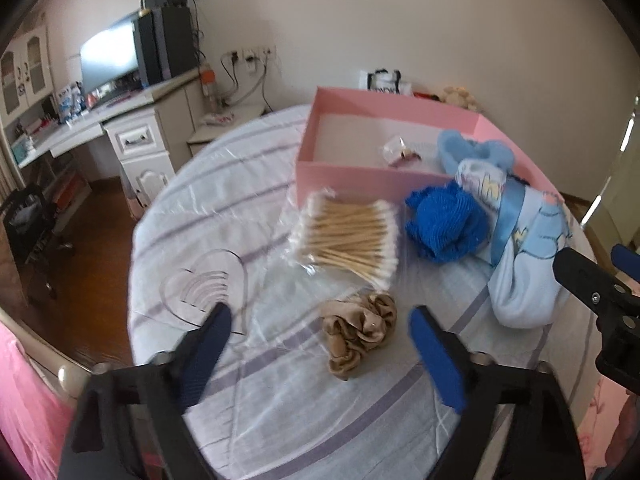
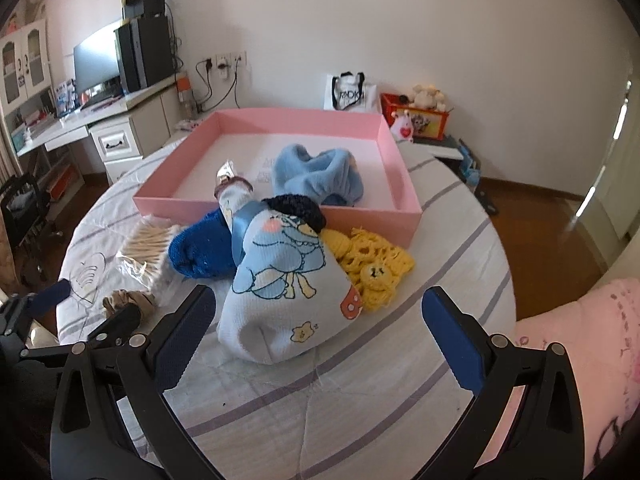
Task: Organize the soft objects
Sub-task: 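Lower the left tool onto the beige scrunchie and close it, then grasp the light blue printed garment with the right tool while the left tool holds the scrunchie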
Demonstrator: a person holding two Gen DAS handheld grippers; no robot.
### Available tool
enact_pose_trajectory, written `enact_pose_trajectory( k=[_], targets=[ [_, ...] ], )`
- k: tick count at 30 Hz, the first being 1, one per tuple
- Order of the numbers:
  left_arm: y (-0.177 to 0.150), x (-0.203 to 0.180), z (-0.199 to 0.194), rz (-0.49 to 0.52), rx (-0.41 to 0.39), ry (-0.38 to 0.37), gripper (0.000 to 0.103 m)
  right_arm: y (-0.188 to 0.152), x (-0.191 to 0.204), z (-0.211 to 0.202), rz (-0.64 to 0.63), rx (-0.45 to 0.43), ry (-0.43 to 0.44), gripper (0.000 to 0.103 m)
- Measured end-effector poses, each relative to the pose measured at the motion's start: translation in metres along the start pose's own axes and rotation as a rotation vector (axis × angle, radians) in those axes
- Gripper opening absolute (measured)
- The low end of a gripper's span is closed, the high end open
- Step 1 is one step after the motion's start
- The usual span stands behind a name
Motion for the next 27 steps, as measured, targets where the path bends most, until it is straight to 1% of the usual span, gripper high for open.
enact_pose_trajectory(
  k=[2,3,4,5,8,10,13,21,26,27],
  targets=[
    [-0.001,0.000,0.012,-0.001,0.027,-0.020,0.051,0.000,0.000,0.003,-0.004,0.009,0.000,0.103],
    [-0.001,0.000,0.017,-0.004,0.043,-0.039,0.044,0.000,0.000,0.005,-0.005,0.013,0.000,0.103],
    [-0.001,0.000,0.021,-0.007,0.053,-0.050,0.031,-0.001,0.000,0.006,-0.007,0.016,0.000,0.103],
    [0.000,-0.001,0.023,-0.006,0.054,-0.052,0.027,0.000,0.000,0.007,-0.008,0.018,0.000,0.103],
    [0.003,-0.003,0.020,0.015,0.027,-0.037,0.023,0.000,0.000,0.009,-0.006,0.026,0.000,0.103],
    [0.004,-0.004,0.017,0.021,0.016,-0.034,0.023,0.000,0.000,0.010,-0.004,0.026,0.003,0.103],
    [0.004,-0.002,0.012,0.017,0.005,-0.031,0.022,0.001,0.002,0.011,-0.007,0.026,0.009,0.103],
    [0.005,0.010,-0.005,-0.001,-0.026,0.005,0.022,0.005,0.010,0.016,-0.028,0.027,0.017,0.103],
    [0.009,0.014,-0.007,-0.013,-0.031,0.014,0.022,0.006,0.017,0.031,-0.040,0.048,0.019,0.103],
    [0.009,0.015,-0.007,-0.014,-0.031,0.017,0.022,0.005,0.018,0.035,-0.040,0.056,0.020,0.101]
  ],
)
Point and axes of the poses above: each gripper's, at about its wrist camera, not at the fingertips, and z roughly the way its jaws point, x to its left, y to its top, the point moved 4 cm from there along z, roughly the way its jaws point, and after that the axes turned 5 degrees about y, right-handed, at the moved point
